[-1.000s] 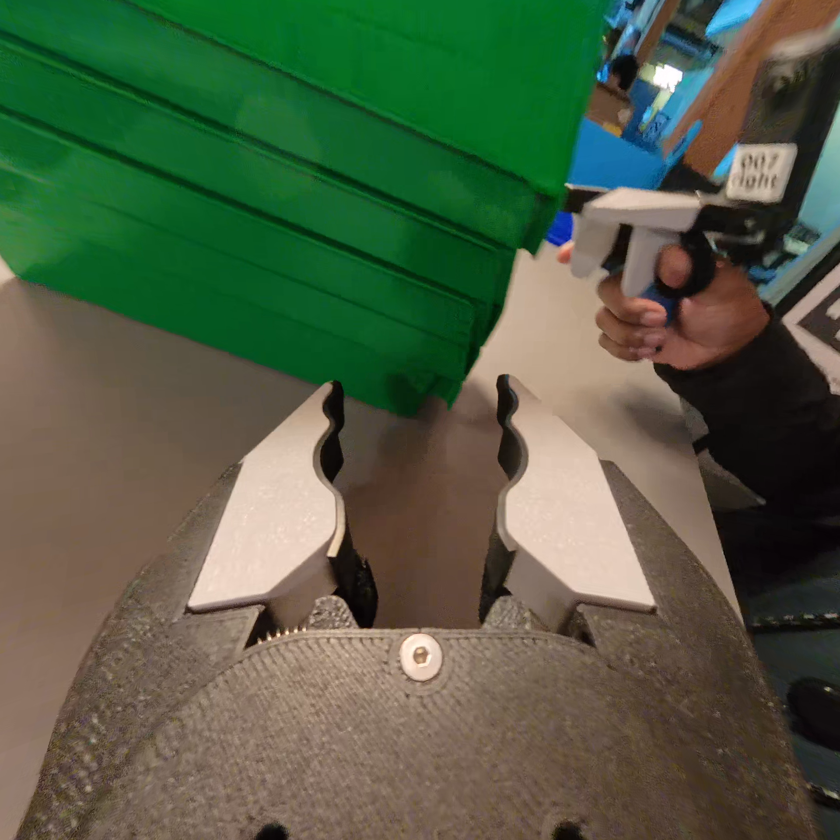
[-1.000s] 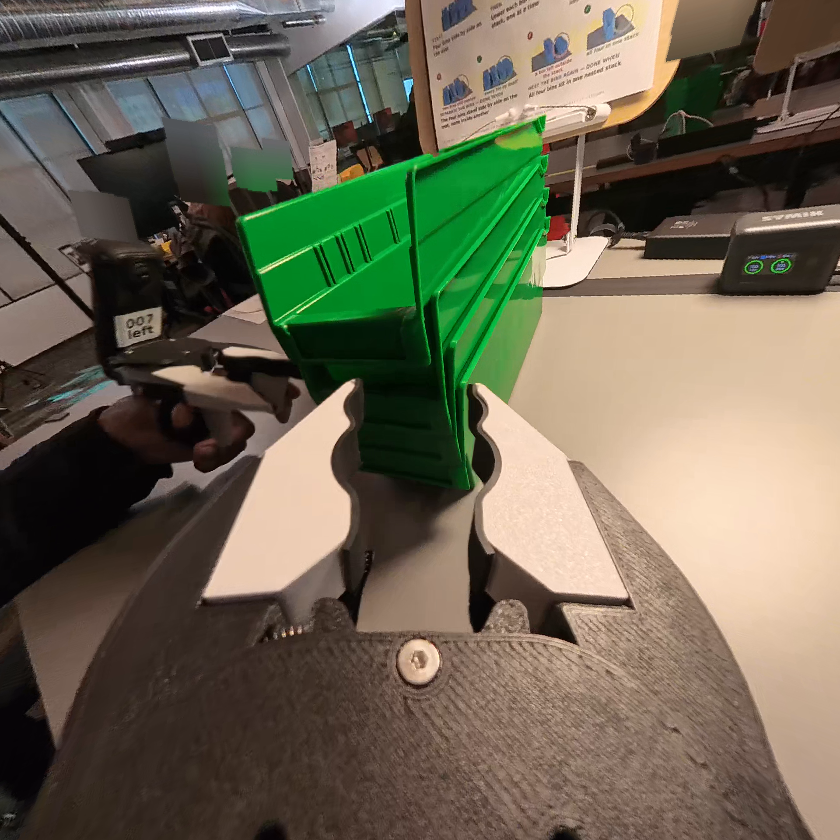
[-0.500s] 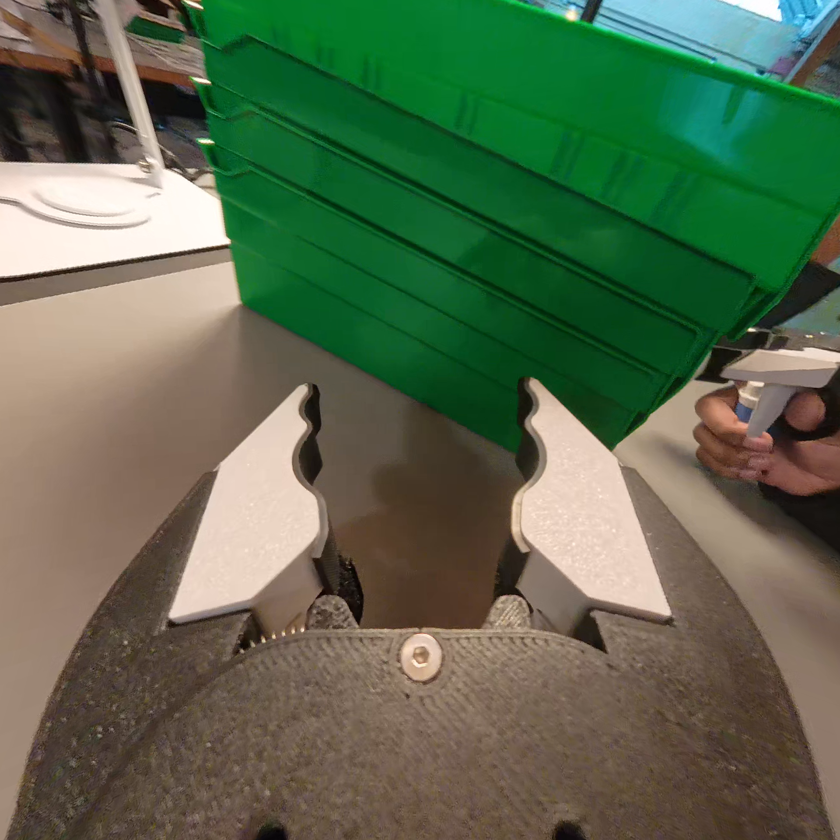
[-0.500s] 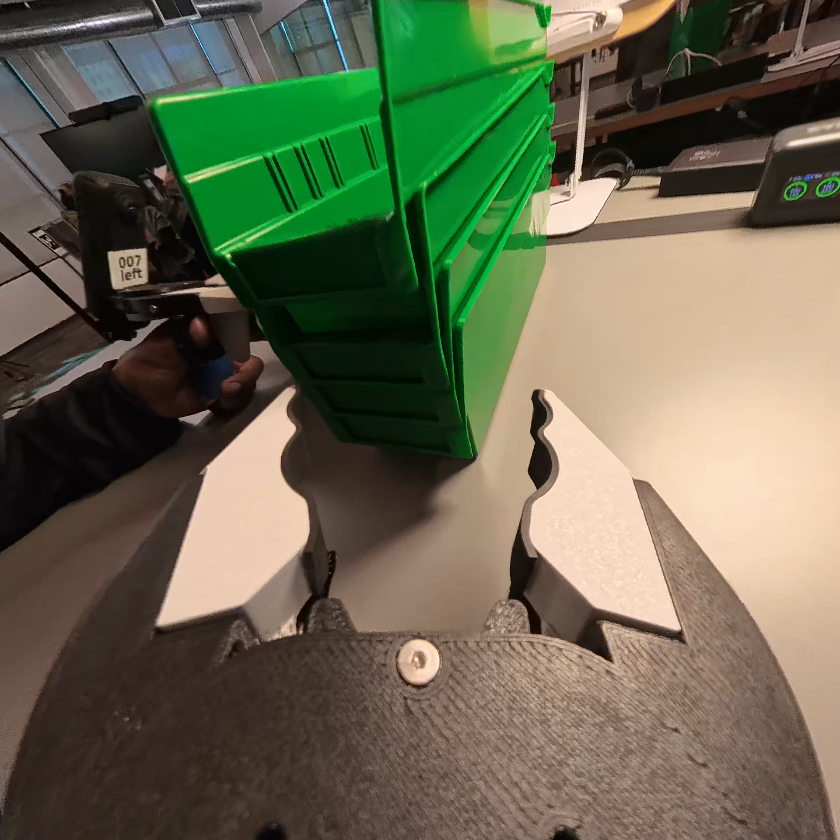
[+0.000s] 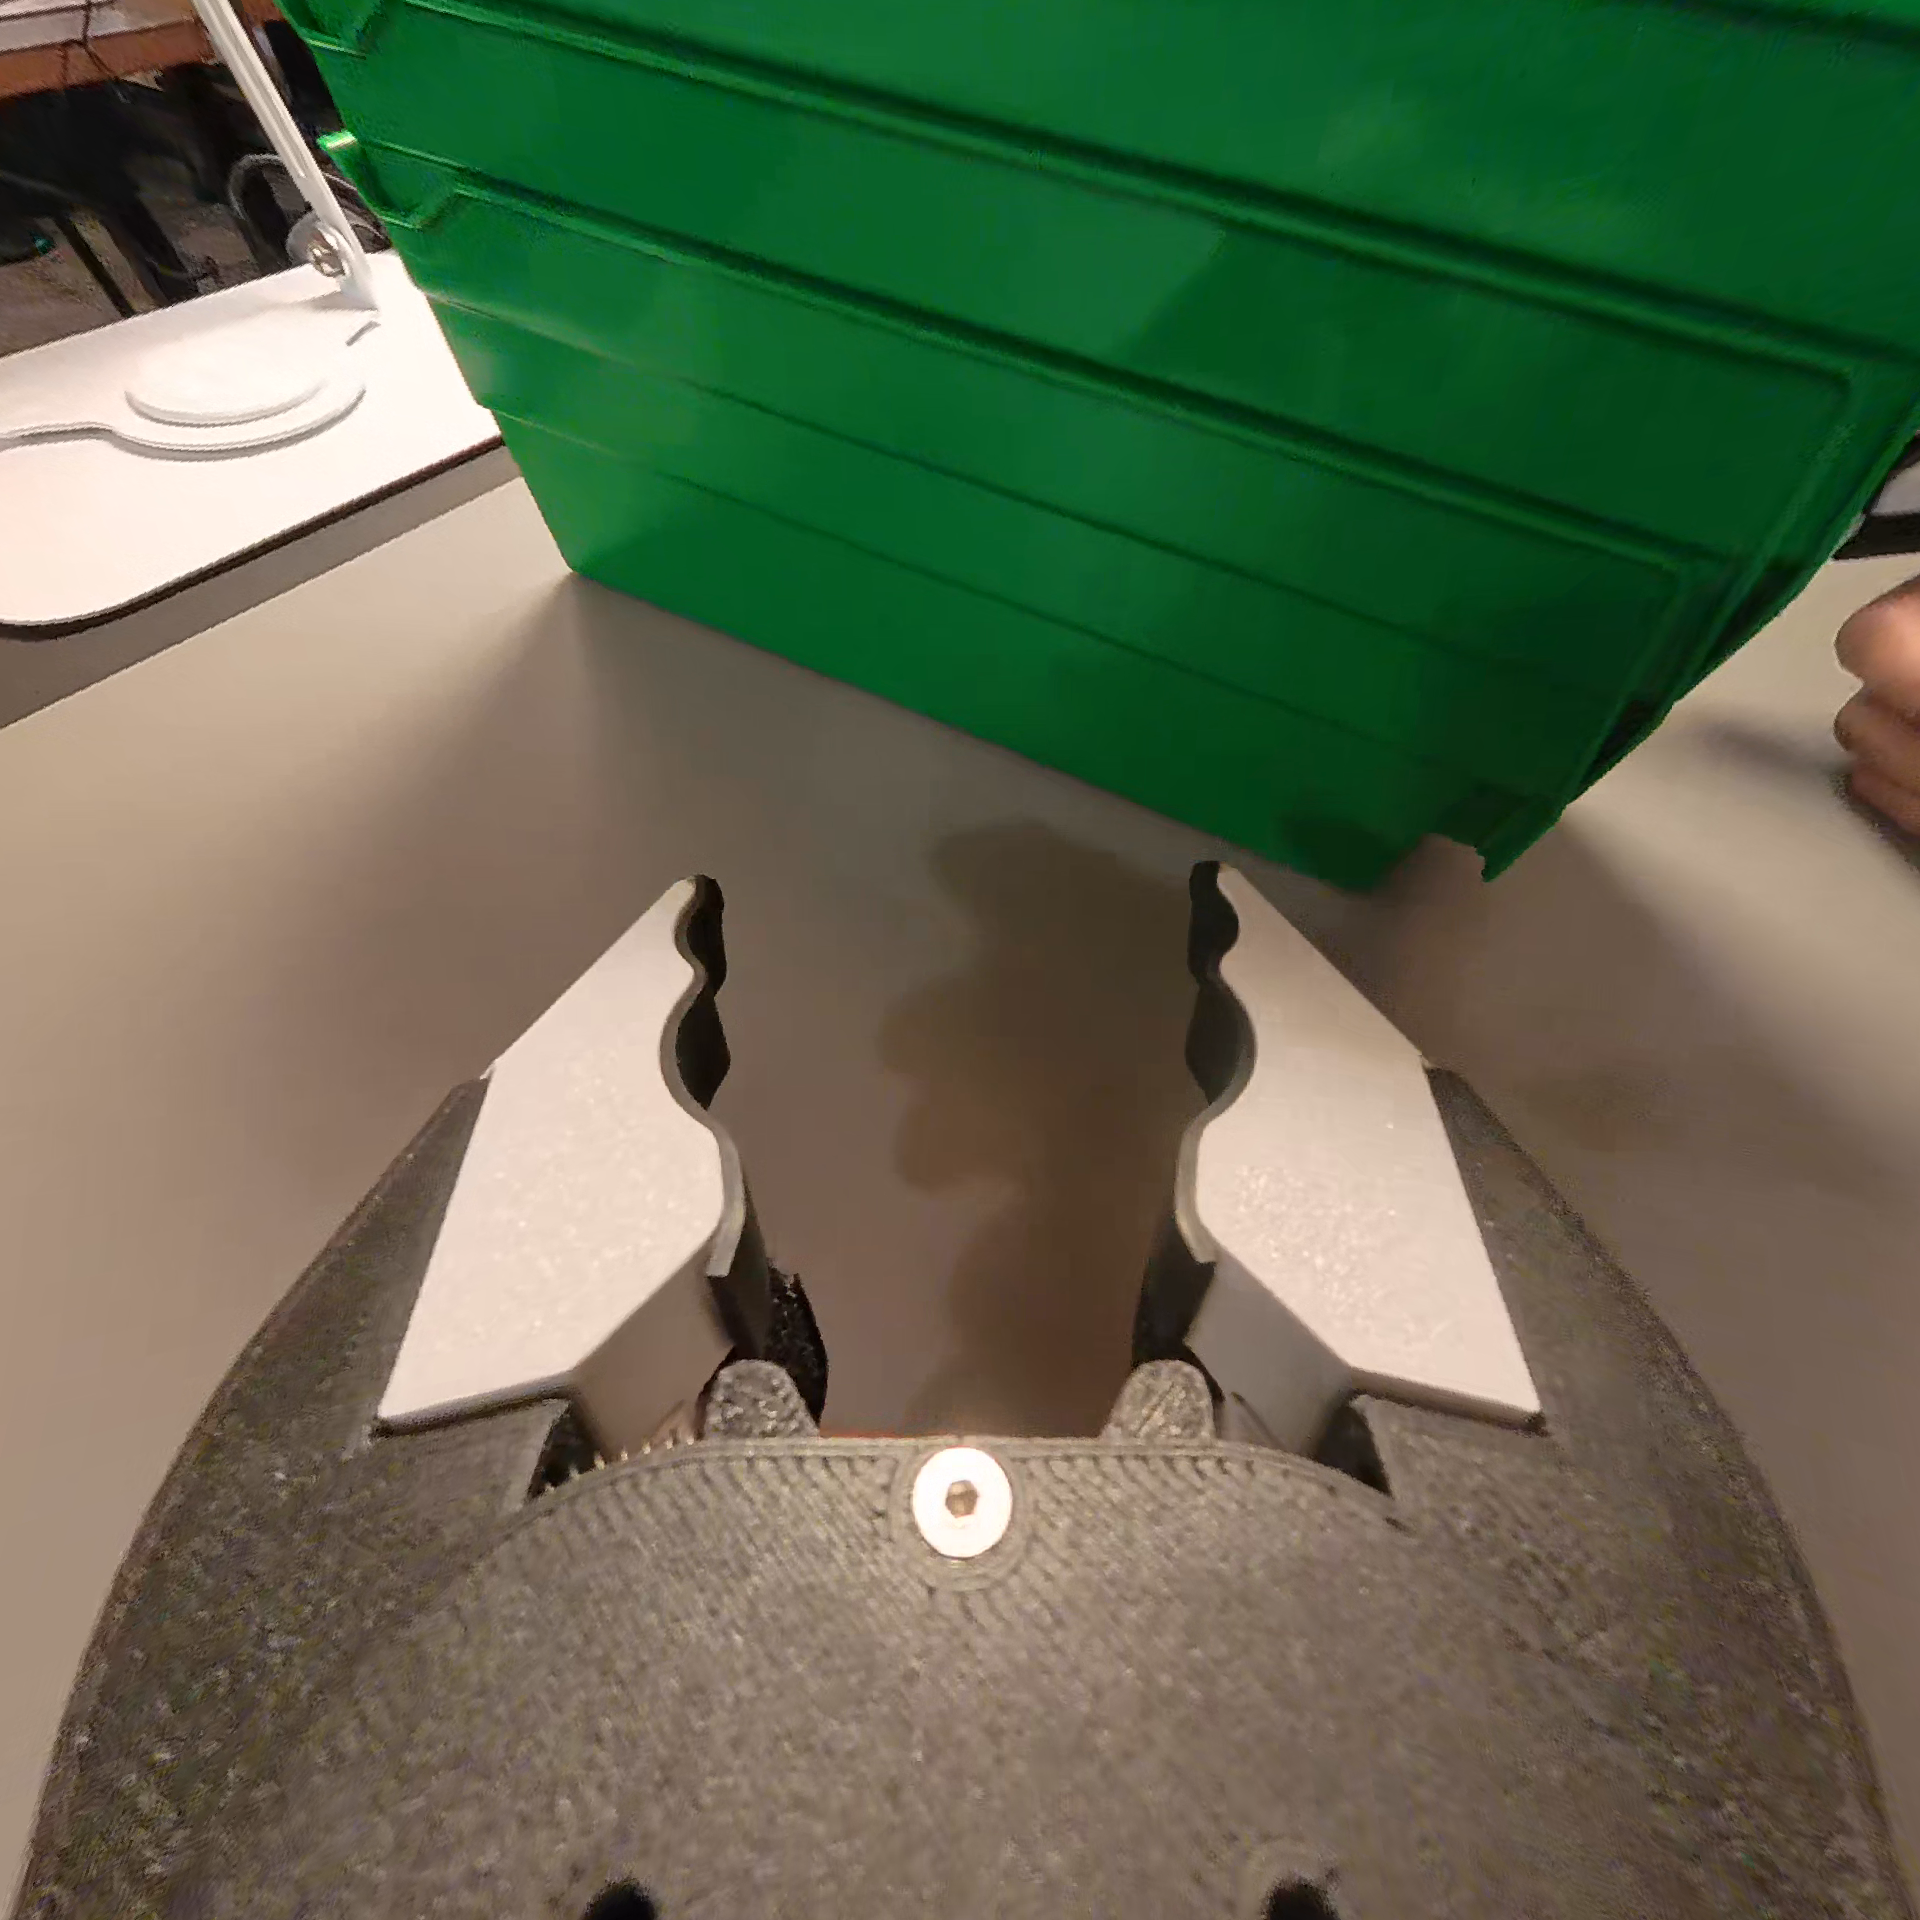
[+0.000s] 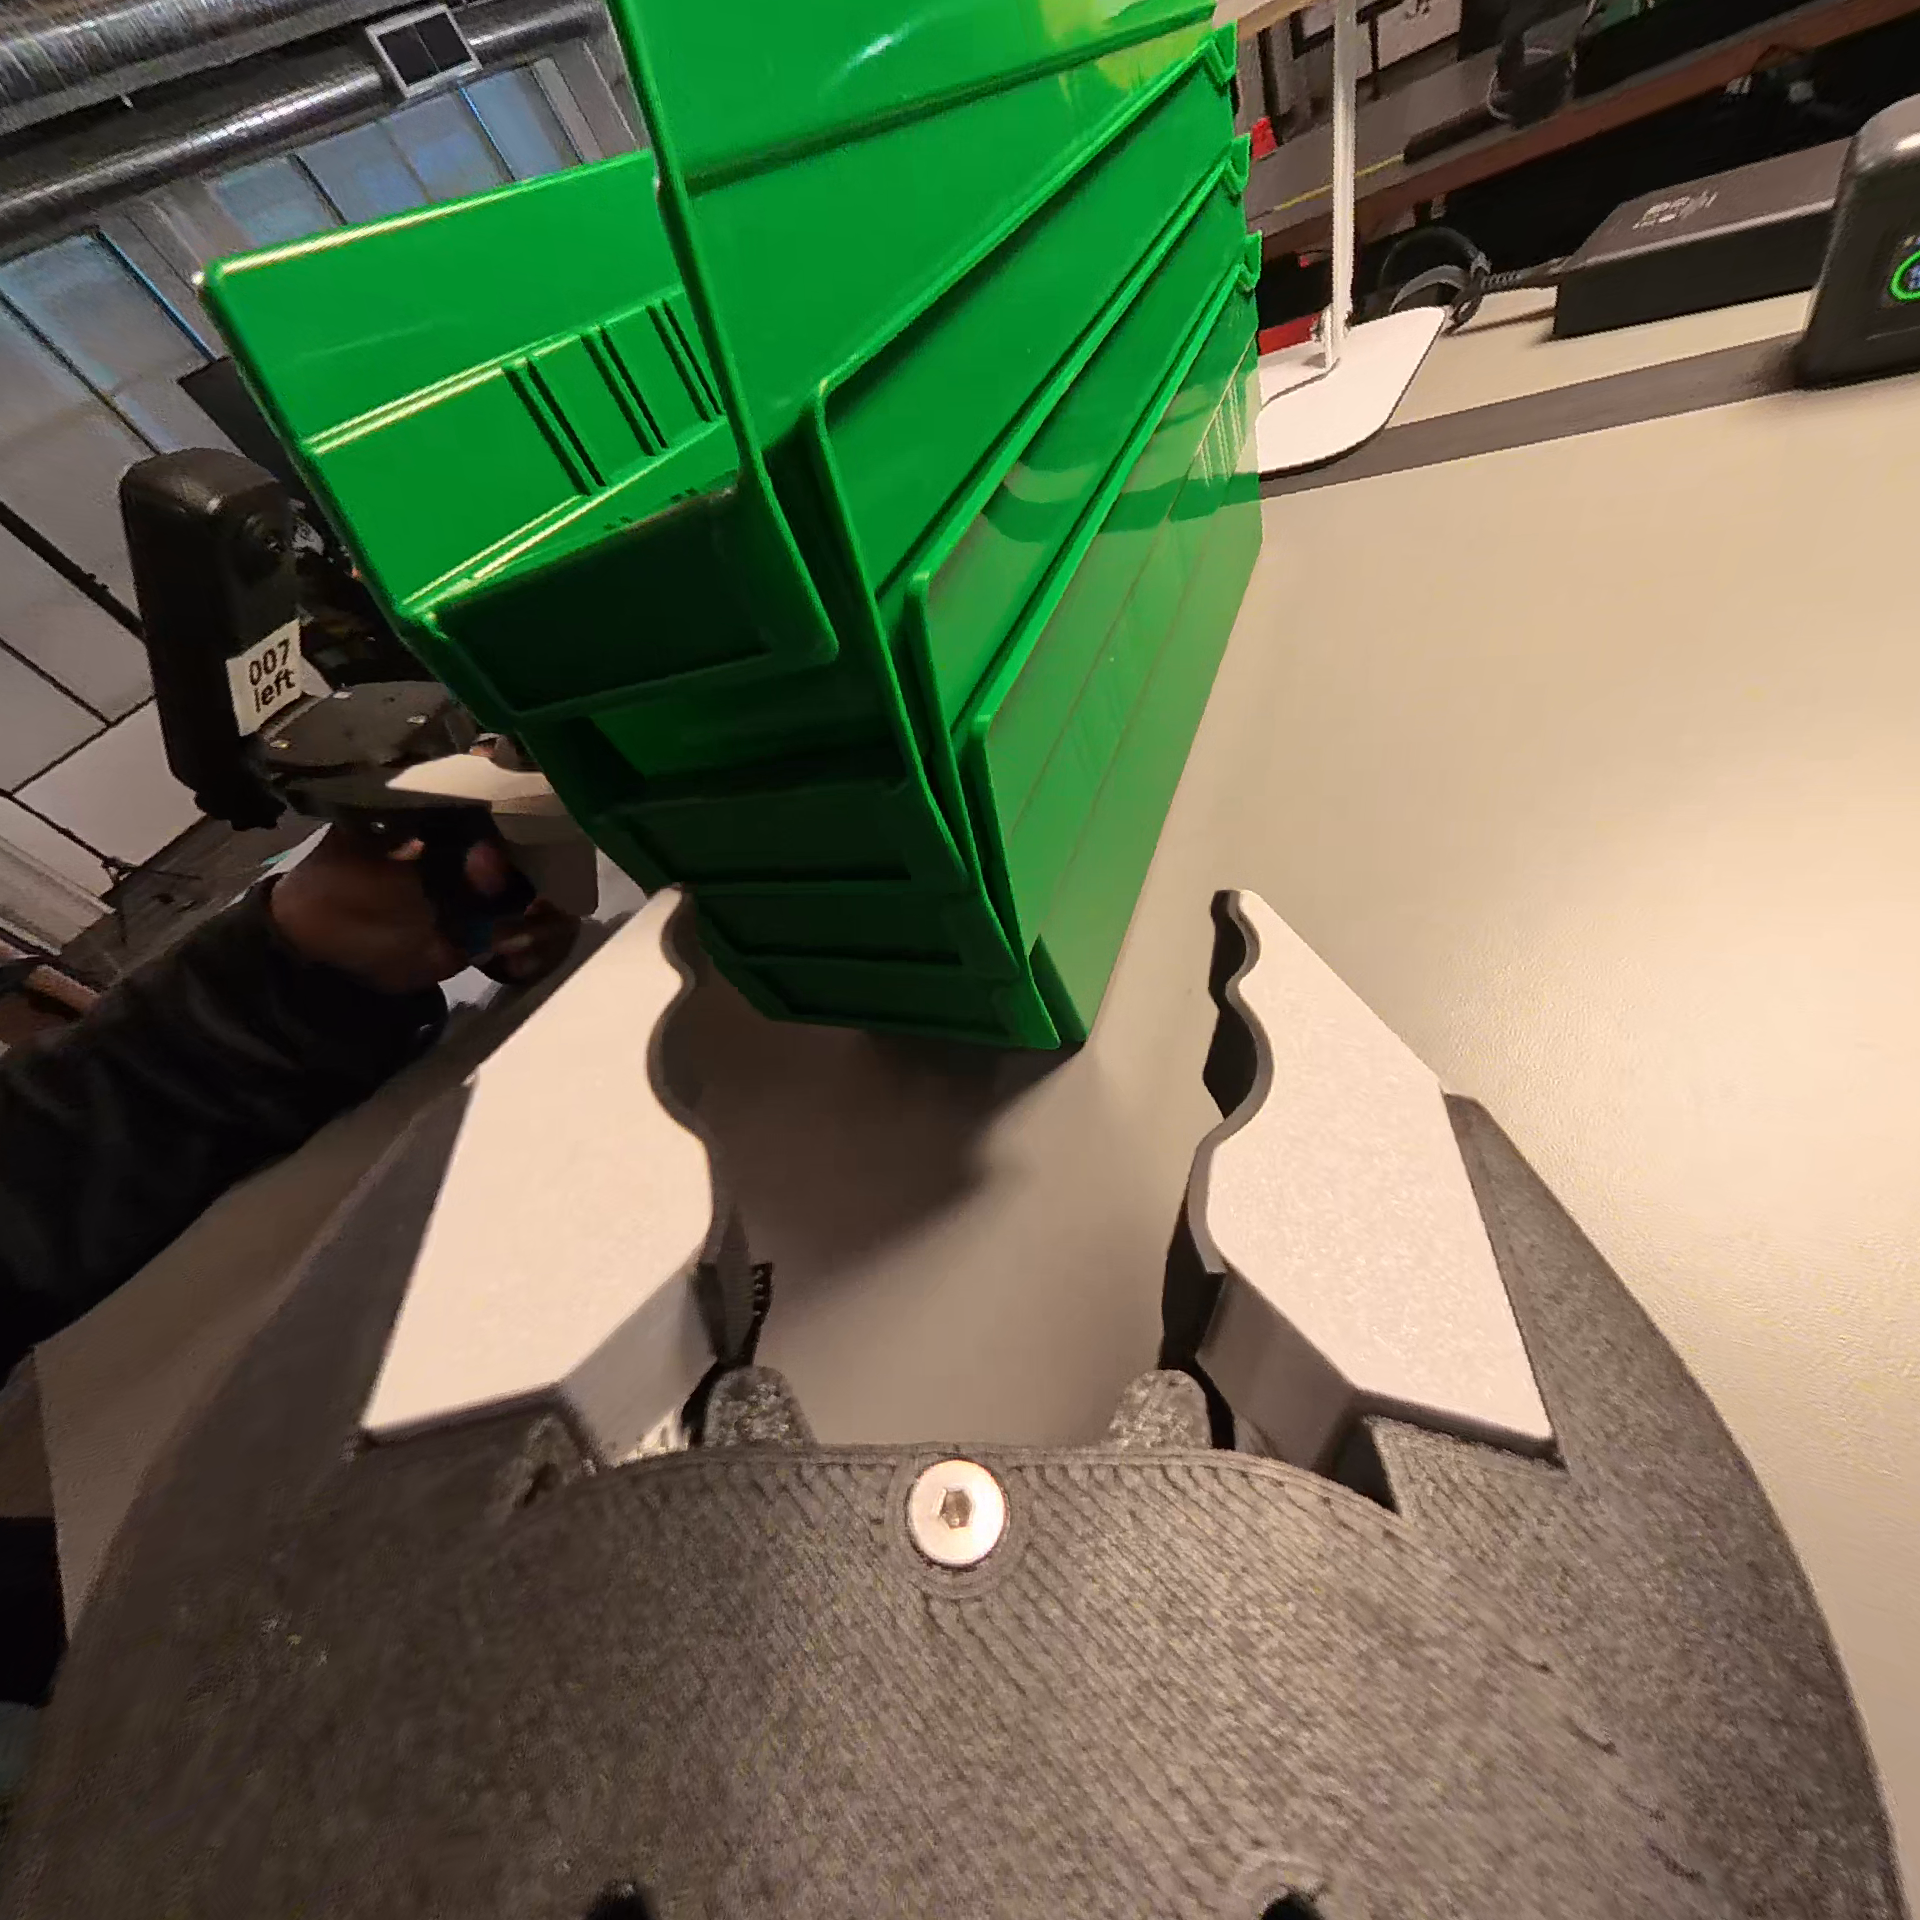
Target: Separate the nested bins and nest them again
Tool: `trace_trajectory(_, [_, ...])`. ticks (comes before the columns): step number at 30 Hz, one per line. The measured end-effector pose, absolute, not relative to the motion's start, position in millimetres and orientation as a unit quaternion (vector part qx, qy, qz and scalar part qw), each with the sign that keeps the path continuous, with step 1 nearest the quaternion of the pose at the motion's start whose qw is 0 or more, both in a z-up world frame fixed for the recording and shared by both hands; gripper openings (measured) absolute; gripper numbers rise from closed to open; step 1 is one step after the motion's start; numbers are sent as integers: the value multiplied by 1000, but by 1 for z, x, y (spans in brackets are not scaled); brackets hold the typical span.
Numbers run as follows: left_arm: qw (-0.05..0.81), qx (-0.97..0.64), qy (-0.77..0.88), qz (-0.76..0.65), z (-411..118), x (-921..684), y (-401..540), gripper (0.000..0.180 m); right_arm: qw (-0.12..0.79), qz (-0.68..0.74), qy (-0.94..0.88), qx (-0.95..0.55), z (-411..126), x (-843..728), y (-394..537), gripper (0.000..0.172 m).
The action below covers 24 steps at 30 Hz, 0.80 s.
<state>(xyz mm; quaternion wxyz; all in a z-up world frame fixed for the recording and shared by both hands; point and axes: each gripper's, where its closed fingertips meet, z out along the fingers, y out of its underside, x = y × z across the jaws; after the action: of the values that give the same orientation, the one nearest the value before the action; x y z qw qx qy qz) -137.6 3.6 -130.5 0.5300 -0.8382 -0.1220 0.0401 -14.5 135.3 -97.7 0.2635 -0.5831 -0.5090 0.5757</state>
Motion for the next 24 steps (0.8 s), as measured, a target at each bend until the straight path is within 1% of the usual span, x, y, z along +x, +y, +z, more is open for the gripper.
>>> trace_trajectory(5, [527,-841,-120,27,-132,-136,4,87,271,583,-518,-564,-93,-19,129,85])
trace_trajectory(7, [527,-841,-123,19,-133,-136,4,86,265,577,-532,-560,-95,-22,124,76])
trace_trajectory(10, [526,-841,-126,8,-133,-136,4,86,258,563,-551,-560,-101,-25,119,58])
trace_trajectory(13, [526,-841,-127,4,-133,-136,4,85,273,541,-572,-553,-104,-27,118,57])
trace_trajectory(14, [525,-842,-126,3,-134,-135,4,85,277,532,-580,-550,-105,-28,119,54])
trace_trajectory(15, [524,-843,-125,3,-134,-135,4,85,284,519,-589,-551,-108,-28,121,46])
trace_trajectory(19, [524,-843,-126,1,-134,-135,3,84,300,498,-607,-542,-110,-26,124,37])
trace_trajectory(23, [522,-843,-131,-4,-135,-136,2,84,296,494,-600,-556,-112,-18,130,16])
trace_trajectory(24, [522,-843,-132,-5,-135,-136,2,84,291,497,-600,-556,-112,-16,129,15])
